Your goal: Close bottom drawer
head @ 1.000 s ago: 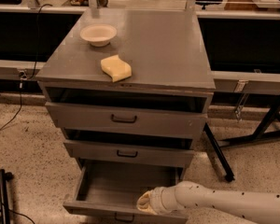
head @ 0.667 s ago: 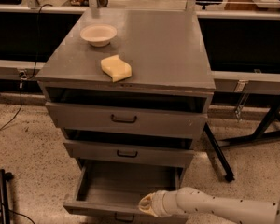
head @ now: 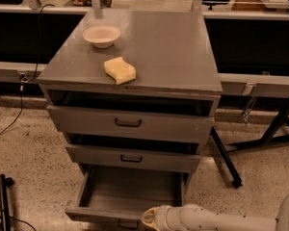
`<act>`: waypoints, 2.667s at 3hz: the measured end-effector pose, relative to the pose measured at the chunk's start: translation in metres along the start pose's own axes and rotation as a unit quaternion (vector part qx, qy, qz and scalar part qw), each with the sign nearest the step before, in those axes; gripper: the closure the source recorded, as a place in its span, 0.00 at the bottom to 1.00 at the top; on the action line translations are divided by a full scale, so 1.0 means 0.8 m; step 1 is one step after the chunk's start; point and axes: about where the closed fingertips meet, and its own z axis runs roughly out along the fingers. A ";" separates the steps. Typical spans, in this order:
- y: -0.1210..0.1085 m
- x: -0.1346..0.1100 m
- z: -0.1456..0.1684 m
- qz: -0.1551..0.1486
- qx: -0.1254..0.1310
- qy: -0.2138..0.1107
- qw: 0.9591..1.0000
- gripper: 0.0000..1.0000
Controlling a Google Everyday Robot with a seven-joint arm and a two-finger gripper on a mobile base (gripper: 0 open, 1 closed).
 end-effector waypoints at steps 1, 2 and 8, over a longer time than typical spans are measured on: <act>0.008 0.023 0.013 0.014 -0.010 -0.001 1.000 1.00; 0.028 0.057 0.030 0.030 -0.021 -0.021 0.999 1.00; 0.021 0.096 0.059 0.009 0.005 -0.090 0.996 1.00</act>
Offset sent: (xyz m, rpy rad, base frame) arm -0.0495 -0.0220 -0.0988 0.1326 0.1003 -0.0088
